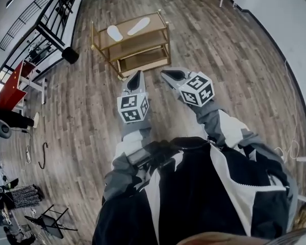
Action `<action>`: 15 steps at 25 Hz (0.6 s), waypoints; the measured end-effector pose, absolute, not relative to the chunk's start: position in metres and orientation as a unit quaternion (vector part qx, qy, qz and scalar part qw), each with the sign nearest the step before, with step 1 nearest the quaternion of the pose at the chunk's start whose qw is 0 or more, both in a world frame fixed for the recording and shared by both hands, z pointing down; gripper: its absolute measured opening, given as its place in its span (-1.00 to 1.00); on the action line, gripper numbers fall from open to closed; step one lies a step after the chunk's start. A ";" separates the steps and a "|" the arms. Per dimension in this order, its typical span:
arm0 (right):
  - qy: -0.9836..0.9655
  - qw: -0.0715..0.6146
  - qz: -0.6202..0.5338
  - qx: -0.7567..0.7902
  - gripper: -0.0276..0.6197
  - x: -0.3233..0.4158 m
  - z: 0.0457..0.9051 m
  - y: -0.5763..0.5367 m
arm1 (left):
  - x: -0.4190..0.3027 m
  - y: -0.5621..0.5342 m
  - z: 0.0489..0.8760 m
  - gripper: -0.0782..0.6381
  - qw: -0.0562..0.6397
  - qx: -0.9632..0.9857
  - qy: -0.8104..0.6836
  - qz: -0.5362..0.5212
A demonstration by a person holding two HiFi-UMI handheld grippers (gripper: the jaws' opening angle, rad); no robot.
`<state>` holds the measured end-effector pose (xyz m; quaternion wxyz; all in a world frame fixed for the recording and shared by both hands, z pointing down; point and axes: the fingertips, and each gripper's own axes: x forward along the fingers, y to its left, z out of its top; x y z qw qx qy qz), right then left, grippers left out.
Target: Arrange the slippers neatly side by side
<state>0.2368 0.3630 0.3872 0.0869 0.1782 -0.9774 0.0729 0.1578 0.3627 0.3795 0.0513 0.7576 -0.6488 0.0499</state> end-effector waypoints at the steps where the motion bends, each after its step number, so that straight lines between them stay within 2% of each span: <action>1: -0.977 0.088 0.077 0.180 -0.90 0.227 0.389 0.361 | 0.149 0.362 0.381 -0.77 0.049 0.759 -0.647 0.054; 15: -0.972 0.097 0.061 0.205 -0.90 0.137 0.403 0.340 | 0.058 0.345 0.419 -0.77 0.080 0.765 -0.637 0.054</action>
